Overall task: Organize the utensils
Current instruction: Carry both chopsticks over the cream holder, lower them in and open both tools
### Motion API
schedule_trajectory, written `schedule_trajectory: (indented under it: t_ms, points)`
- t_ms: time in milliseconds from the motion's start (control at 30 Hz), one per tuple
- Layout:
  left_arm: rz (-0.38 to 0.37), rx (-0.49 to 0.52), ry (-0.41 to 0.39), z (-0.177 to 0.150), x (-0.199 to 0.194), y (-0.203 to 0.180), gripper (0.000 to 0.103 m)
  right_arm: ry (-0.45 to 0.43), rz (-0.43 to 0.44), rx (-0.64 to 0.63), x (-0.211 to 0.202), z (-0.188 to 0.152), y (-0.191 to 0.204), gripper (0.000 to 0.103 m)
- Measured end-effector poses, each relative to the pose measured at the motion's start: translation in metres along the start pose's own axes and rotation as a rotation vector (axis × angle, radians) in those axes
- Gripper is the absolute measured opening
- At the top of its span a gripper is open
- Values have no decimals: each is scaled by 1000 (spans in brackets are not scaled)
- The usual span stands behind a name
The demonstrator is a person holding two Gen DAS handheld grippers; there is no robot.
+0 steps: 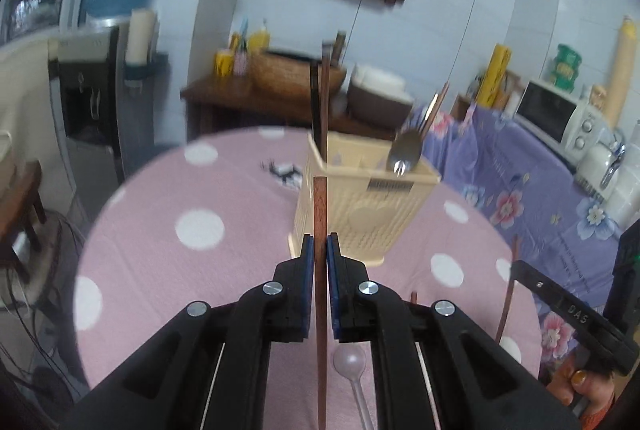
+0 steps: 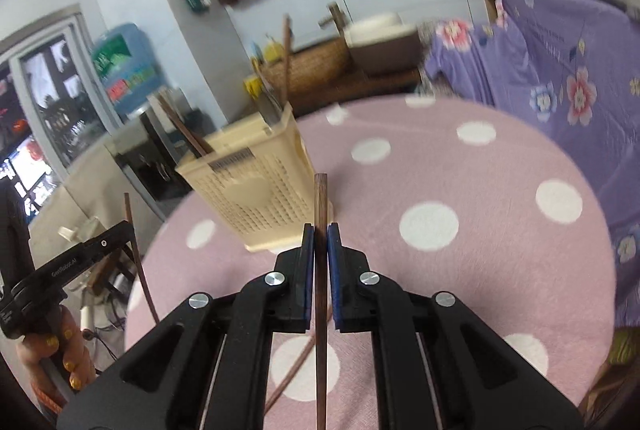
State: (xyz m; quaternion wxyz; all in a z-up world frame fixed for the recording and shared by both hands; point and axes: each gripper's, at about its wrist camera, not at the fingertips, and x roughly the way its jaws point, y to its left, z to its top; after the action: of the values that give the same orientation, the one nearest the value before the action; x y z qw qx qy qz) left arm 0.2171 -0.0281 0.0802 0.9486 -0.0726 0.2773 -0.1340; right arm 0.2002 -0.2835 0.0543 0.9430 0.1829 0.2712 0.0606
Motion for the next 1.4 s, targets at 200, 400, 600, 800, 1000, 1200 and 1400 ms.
schedule_trajectory:
  t_ms: [200,400,600,800,1000,1200,1400]
  points:
    - [6,26,-80,9,-21,-6,8,-89,17,-68,-39,14,18,8]
    - [8,18,-78,9,-20,-2,8,-93,6,-97,-42,18,24,8]
    - [-5,24,-76,13,-24,-2,8,-90,18,-116,-43,21,26,8]
    - [-68,18,-88,44,-29,-8,8,-113,49,-151,-46,45,44,8]
    - [-126,2,-169,122,-38,-29,8,-251,48,-250,-59,119,92,8]
    - [-62,-13,-243,183,-17,-45,8,-391,6,-274,-54,185,131,8]
    - [1,7,-237,169,24,-47,8,-363,-38,-261,-8,183,130,8]
